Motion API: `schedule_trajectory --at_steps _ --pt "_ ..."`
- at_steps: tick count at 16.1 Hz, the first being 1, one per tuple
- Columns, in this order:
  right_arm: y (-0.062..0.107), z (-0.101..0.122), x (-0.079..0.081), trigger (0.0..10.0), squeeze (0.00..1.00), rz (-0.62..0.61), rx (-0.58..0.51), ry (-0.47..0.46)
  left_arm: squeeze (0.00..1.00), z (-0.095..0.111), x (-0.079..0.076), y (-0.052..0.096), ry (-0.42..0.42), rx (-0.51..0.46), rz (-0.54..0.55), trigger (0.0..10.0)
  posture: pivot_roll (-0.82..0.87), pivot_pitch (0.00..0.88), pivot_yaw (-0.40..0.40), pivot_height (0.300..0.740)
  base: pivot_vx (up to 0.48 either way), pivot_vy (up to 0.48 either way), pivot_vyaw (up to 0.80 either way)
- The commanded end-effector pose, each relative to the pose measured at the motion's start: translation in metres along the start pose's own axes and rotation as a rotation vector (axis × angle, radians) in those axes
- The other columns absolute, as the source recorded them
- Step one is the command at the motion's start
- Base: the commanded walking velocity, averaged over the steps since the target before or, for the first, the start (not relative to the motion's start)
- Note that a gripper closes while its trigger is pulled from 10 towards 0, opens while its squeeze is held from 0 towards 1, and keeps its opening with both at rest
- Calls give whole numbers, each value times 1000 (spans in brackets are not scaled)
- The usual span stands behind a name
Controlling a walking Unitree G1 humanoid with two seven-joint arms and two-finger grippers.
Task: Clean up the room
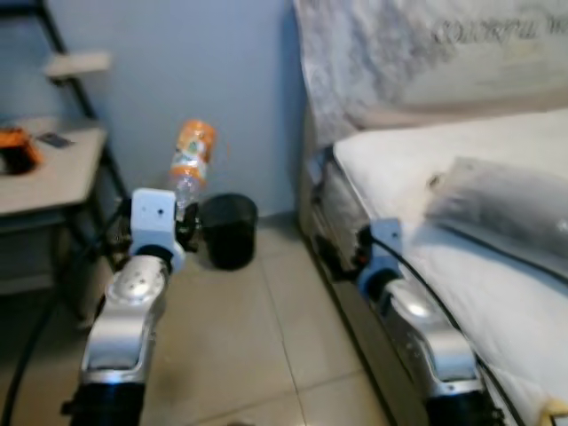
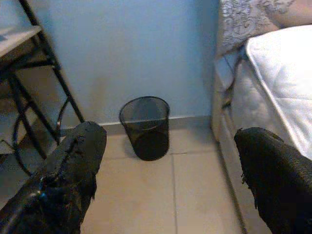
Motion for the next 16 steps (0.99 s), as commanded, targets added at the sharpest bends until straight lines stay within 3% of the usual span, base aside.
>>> schedule_trajectory --at_steps 1,14,16 --pt "-1 2 -7 10000 0 -34 -1 7 0 4 -5 -2 -16 -17 -20 10000 61 0 14 740 375 0 0" --pt "-5 5 -4 10000 0 -25 -3 46 0 3 -7 -4 -36 -9 -37 10000 63 0 9 740 480 0 0" --pt "-4 7 -3 10000 0 -6 -11 74 0 2 -9 -3 -33 -7 -41 10000 61 0 11 740 426 0 800"
Point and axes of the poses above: a point about 5 cm out from each wrist's last joint towards the gripper, its own y axis pointing back from the gripper into the wrist, its own z axis along the axis of the wrist's last joint, x = y × z, the point moved 2 cm from there along -y, pointing out of the wrist towards the gripper, and after that the axes turned 3 degrees about y, right-handed, at the moved point
